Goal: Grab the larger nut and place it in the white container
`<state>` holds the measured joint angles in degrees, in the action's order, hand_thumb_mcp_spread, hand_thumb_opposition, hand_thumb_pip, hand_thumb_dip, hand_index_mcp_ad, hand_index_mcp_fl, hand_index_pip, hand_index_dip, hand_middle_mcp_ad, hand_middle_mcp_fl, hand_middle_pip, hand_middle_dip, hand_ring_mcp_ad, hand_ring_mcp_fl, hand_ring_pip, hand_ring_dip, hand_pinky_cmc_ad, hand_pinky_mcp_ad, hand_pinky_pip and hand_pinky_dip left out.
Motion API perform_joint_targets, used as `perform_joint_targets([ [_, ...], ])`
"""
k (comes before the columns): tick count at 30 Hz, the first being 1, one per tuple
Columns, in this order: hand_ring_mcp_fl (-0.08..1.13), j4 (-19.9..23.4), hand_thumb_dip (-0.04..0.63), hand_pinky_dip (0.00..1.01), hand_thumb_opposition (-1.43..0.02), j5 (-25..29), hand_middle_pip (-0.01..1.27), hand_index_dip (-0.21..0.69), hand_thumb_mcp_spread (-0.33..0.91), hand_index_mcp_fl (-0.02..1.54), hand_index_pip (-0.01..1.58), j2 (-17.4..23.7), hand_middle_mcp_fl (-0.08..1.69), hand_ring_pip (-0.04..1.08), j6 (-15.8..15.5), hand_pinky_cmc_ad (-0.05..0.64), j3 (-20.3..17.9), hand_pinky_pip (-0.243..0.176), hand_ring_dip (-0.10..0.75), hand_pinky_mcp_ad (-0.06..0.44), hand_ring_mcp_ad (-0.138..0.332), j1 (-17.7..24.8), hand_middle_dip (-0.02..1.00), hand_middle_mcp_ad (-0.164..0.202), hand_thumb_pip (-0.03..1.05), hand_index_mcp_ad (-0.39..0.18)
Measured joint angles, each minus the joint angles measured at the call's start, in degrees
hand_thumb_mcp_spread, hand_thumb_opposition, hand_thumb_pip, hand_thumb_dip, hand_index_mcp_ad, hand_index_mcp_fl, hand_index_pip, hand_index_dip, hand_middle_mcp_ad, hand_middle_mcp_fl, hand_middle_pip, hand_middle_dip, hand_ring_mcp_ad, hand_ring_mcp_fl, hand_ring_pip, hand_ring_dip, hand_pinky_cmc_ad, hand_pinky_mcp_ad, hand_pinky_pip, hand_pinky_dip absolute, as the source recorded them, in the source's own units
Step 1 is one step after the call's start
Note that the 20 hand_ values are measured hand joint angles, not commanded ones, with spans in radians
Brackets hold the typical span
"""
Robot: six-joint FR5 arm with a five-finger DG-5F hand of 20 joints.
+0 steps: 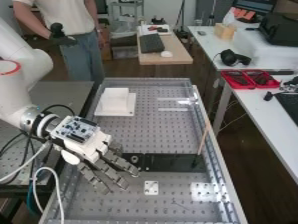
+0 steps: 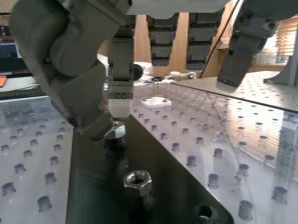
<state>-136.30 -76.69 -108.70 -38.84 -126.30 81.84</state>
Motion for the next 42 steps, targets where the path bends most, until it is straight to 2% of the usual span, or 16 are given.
perform_joint_targets([
  [23, 0.01, -1.01, 0.22, 0.75, -0.87, -0.25, 0.12, 0.204, 0.34, 0.02, 1.56, -1.02, 0.01, 0.23, -0.45, 0.346, 0.53, -0.075, 0.106, 0.311, 0.161, -0.17, 0.18, 0.063, 0.79, -0.154],
  [33, 0.01, 0.41, 0.216, 0.75, -0.87, -0.51, 0.13, 0.183, 0.34, 0.02, 1.56, -0.83, 0.01, 0.23, -0.59, 0.346, 0.14, -0.075, 0.105, 0.311, 0.164, -0.34, 0.18, 0.063, 0.79, -0.154],
  [39, 0.01, 0.76, 0.222, 0.75, -0.87, -0.45, 0.12, 0.164, 0.34, 0.1, 1.56, -0.97, 0.01, 0.23, -0.63, 0.347, 0.16, -0.073, 0.103, 0.314, 0.159, -0.36, 0.18, 0.063, 0.79, -0.154],
  [42, 0.01, 0.55, 0.222, 0.75, -0.85, -0.43, 0.13, 0.164, 0.34, 0.1, 1.56, -1.13, 0.01, 0.25, -0.69, 0.351, 0.26, -0.075, 0.103, 0.297, 0.159, -0.3, 0.18, 0.063, 0.79, -0.154],
])
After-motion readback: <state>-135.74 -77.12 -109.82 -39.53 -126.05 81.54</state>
